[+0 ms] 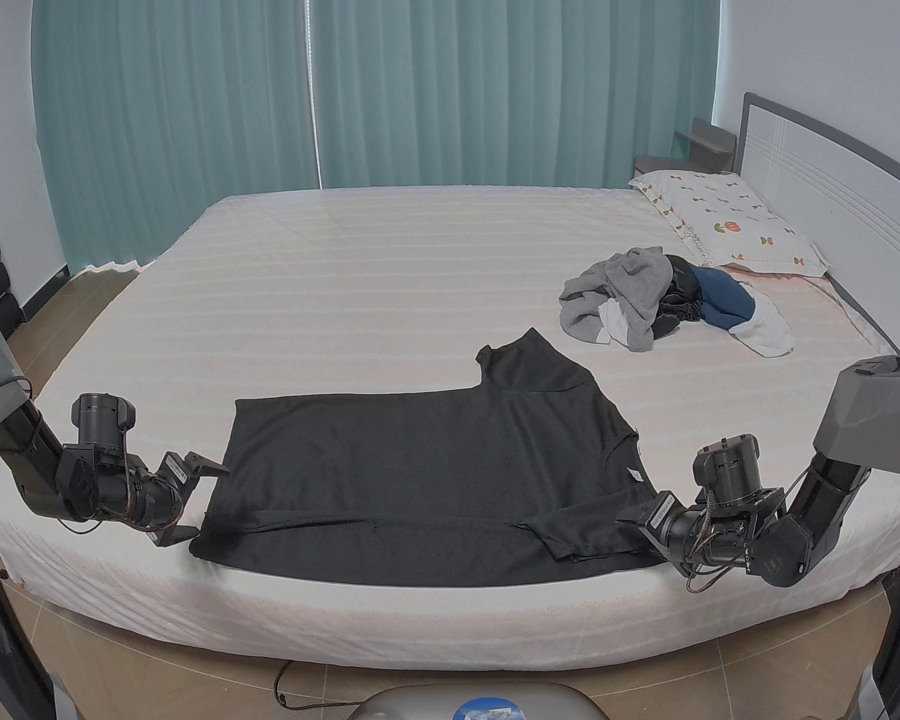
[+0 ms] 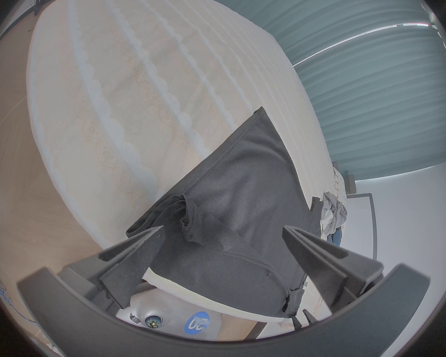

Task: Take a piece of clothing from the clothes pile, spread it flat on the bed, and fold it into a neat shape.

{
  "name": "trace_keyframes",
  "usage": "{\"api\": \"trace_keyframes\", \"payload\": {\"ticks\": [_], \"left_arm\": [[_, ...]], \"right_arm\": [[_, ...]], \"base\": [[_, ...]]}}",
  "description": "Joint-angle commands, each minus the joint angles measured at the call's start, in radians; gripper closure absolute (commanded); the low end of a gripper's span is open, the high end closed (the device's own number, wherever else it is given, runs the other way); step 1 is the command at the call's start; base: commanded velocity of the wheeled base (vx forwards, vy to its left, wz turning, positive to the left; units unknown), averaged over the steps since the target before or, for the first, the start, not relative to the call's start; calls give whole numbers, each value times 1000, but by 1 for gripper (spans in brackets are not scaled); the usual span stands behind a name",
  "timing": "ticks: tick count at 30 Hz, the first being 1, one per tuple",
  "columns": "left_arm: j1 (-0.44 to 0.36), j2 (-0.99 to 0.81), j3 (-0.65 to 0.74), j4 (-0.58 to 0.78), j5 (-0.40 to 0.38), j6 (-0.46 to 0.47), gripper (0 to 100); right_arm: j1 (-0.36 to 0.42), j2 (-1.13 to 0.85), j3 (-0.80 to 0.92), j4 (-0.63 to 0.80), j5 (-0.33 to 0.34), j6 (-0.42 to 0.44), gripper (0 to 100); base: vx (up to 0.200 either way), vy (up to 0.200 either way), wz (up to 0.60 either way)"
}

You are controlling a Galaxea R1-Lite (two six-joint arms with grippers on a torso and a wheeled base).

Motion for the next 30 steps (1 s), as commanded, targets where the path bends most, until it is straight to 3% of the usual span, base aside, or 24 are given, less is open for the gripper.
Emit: {"api": "trace_keyframes", "payload": {"ticks": [1, 13, 21, 30], "left_arm": [[1, 2, -1, 0, 0, 0, 0], [1, 2, -1, 0, 0, 2, 0], [2, 3, 1, 0, 0, 2, 0], [7, 8, 1, 0, 1, 2, 0]], "right_arm": [[1, -5, 9, 0, -2, -1, 100], [0, -105, 0, 16, 3, 5, 100], [1, -163, -13, 17, 13, 79, 100], [-15, -148, 83, 23, 12, 30, 100]], "base": [[0, 0, 0], [0, 0, 0], [0, 0, 0], [0, 0, 0]]}}
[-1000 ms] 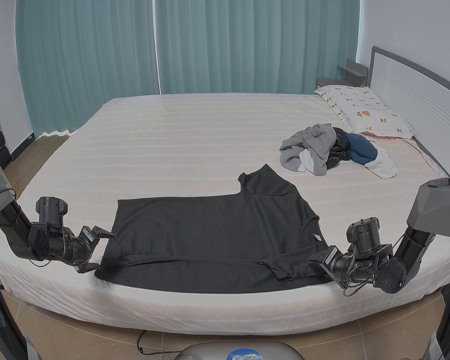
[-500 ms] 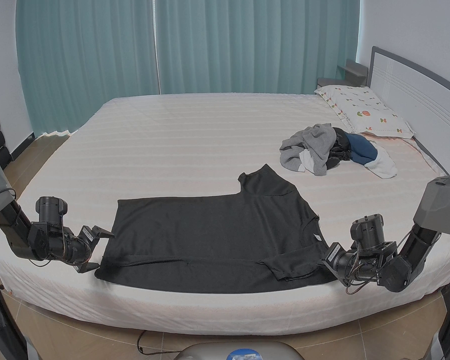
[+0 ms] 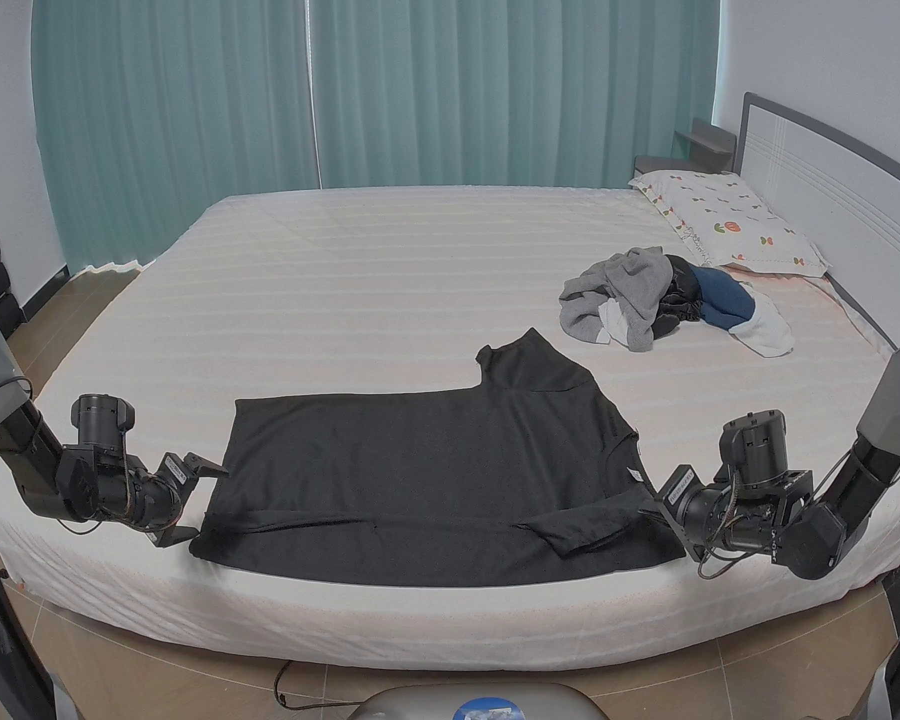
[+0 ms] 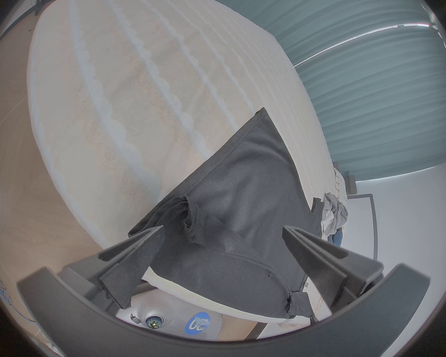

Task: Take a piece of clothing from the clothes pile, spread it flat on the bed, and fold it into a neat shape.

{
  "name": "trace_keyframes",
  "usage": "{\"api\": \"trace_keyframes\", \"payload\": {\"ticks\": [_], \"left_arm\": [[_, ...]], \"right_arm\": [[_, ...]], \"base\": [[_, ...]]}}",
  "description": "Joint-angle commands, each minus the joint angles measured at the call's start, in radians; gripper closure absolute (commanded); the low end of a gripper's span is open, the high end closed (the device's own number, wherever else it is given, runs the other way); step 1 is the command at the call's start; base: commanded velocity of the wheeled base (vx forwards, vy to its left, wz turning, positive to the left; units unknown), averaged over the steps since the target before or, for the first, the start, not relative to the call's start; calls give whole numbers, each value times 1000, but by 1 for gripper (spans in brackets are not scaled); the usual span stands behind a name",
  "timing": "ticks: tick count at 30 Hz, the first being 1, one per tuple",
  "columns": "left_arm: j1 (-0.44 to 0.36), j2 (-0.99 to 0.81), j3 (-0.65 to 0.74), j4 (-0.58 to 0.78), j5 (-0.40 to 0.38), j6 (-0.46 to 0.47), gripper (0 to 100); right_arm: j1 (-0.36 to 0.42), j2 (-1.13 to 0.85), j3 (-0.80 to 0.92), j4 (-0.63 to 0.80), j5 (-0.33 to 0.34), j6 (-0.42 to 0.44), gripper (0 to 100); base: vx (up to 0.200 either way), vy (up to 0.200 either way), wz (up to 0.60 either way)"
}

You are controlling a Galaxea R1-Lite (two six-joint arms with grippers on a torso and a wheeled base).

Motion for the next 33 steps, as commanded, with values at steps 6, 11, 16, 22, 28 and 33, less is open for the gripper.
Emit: {"api": "trace_keyframes", "payload": {"ticks": [6, 11, 16, 22, 28, 33], "left_arm": [[2, 2, 1, 0, 1, 0, 0], [2, 2, 1, -2, -1, 0, 0], [2, 2, 1, 0, 1, 1, 0], [2, 2, 1, 0, 1, 0, 0], [-1, -1, 5, -2, 6, 13, 0], [-4, -13, -9, -4, 12, 4, 0]], "right_arm": [[-24, 95, 40, -11, -2, -105, 100], [-20, 156, 30, -15, -8, -149, 100], [-18, 163, 20, -17, -8, -151, 0], [-57, 89, 18, -29, -5, -155, 0], [-107, 5, -5, -28, 29, -158, 0], [-115, 49, -42, -28, 51, -157, 0]], "base": [[0, 0, 0], [0, 0, 0], [0, 0, 0], [0, 0, 0], [0, 0, 0], [0, 0, 0]]}}
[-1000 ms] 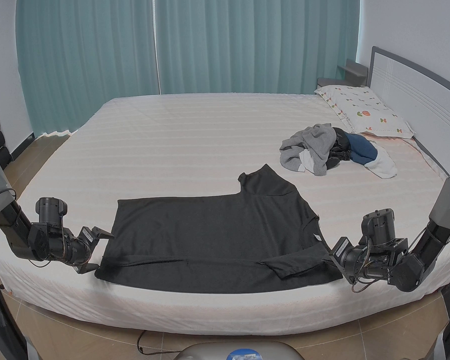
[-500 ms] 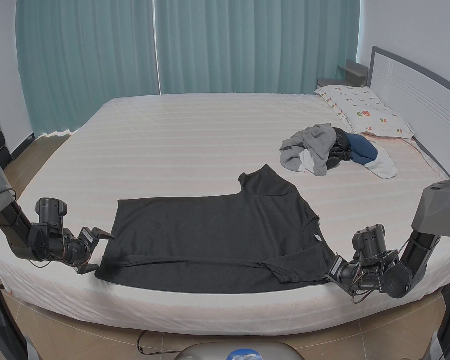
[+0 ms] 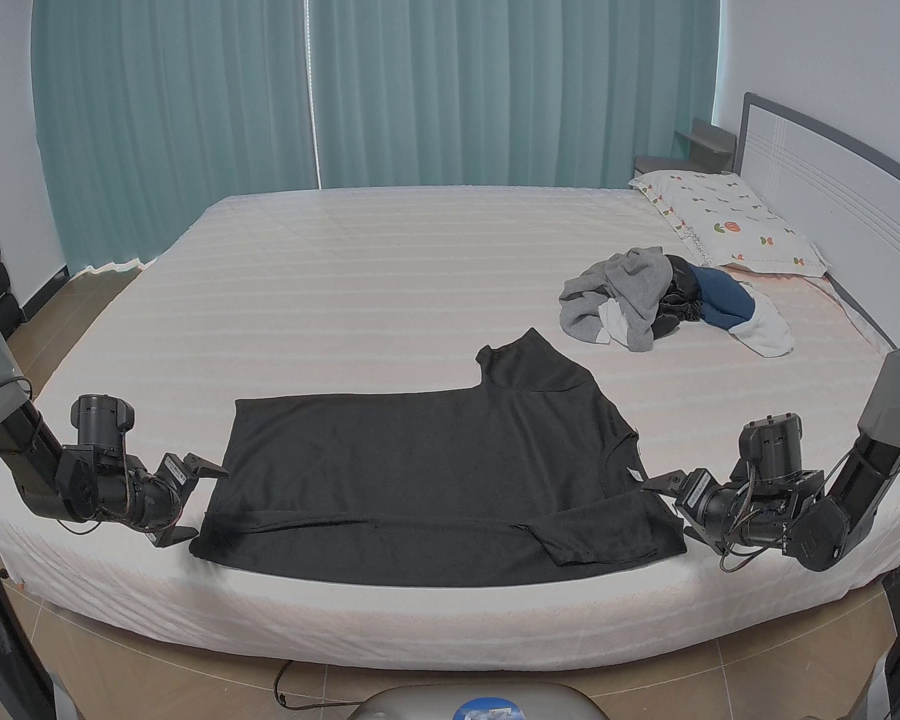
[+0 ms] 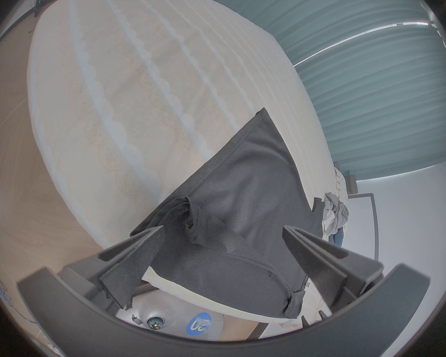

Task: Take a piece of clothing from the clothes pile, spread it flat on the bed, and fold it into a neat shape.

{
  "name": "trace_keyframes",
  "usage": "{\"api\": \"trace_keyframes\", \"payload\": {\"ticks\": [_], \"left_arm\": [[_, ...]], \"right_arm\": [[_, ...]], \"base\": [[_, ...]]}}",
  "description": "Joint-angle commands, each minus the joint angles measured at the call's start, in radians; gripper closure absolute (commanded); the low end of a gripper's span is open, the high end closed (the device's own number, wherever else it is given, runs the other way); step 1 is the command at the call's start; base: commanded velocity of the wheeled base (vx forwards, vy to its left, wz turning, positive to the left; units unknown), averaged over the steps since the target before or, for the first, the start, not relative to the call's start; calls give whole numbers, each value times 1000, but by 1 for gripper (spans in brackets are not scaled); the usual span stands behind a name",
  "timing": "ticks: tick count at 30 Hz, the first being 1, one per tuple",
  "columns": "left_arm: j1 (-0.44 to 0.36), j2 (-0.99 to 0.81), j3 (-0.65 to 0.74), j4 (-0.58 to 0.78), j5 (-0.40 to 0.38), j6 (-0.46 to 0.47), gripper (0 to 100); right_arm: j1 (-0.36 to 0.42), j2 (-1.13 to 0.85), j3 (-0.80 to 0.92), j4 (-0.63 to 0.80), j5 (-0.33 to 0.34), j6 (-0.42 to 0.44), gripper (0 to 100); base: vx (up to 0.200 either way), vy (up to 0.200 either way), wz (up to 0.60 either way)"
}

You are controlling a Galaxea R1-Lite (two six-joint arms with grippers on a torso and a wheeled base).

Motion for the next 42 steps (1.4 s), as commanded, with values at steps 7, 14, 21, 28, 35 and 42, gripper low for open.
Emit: {"api": "trace_keyframes", "payload": {"ticks": [7, 14, 21, 28, 35, 42], "left_arm": [[2, -19, -8, -2, 8, -8, 0], [0, -19, -13, -1, 5, -10, 0], [0, -49, -5, -1, 7, -19, 0], [-61, -158, 25, 12, -4, -109, 0], [-156, -143, 71, 18, 4, -99, 0], [-216, -94, 79, 102, 43, -37, 0]], "right_arm": [[-5, 52, -57, -2, 6, -1, 0], [-5, 64, -69, -3, 11, 0, 0], [-8, 49, -55, -5, 11, 10, 0], [-8, 29, -37, -6, 11, 10, 0], [-5, 29, -21, -8, 9, 11, 0], [-4, 29, -15, -8, 9, 11, 0]], "base": [[57, 0, 0], [200, 0, 0], [0, 0, 0], [0, 0, 0], [0, 0, 0], [0, 0, 0]]}}
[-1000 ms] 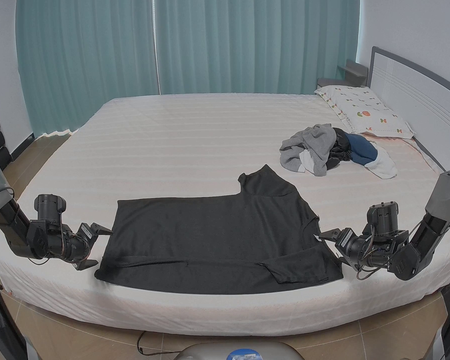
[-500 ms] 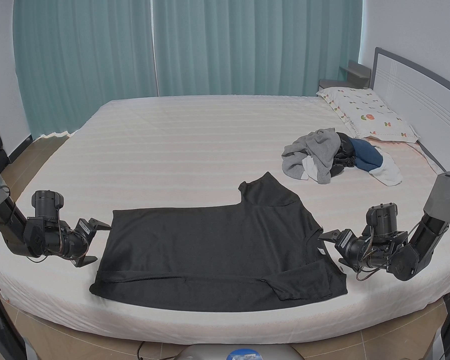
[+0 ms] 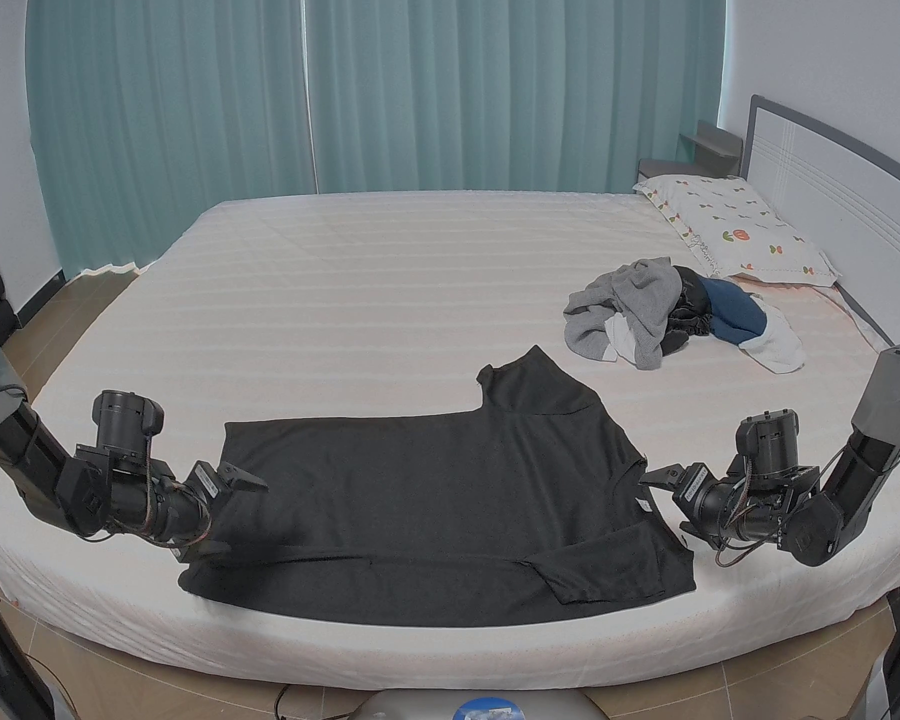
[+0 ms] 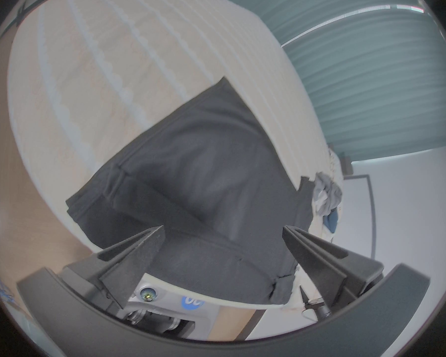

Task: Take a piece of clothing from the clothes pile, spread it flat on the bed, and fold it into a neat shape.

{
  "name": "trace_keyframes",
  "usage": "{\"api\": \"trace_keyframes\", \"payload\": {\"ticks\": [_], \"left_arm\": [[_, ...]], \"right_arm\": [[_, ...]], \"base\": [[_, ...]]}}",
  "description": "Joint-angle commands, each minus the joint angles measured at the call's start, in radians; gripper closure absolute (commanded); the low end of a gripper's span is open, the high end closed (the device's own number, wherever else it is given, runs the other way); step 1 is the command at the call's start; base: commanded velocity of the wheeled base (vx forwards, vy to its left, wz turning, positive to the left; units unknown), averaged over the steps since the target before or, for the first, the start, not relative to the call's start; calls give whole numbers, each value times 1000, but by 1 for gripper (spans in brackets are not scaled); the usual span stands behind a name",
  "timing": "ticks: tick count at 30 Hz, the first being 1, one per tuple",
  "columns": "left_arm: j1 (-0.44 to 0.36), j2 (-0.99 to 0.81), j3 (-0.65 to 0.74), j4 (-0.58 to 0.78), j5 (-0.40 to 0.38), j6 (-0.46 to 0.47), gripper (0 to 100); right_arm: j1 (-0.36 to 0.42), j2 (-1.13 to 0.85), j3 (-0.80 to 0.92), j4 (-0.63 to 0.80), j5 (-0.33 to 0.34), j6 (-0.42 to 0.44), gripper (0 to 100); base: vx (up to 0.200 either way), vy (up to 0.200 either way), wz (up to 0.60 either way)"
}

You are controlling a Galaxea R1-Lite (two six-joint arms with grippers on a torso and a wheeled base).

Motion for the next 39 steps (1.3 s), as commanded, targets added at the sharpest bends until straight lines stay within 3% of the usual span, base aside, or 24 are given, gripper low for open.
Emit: {"api": "trace_keyframes", "payload": {"ticks": [1, 9, 18, 29, 34, 39], "left_arm": [[-27, 36, 6, 6, 15, 8, 0], [-28, 108, 5, 3, 113, 68, 0], [-19, 147, -26, -5, 170, 69, 0], [49, 167, -125, -7, 173, 58, 0], [79, 179, -199, -7, 174, -20, 0], [101, 161, -208, -13, 171, -31, 0]], "right_arm": [[2, -1, 6, 0, -1, 0, 0], [2, 0, 8, 0, -4, 0, 0], [2, 6, 8, 0, -4, 0, 0], [2, 10, 0, 0, -6, -2, 0], [2, 11, -4, 0, -7, -2, 0], [2, 14, -4, -2, -7, -3, 0]], "base": [[0, 0, 0], [0, 0, 0], [0, 0, 0], [0, 0, 0], [0, 0, 0], [0, 0, 0]]}}
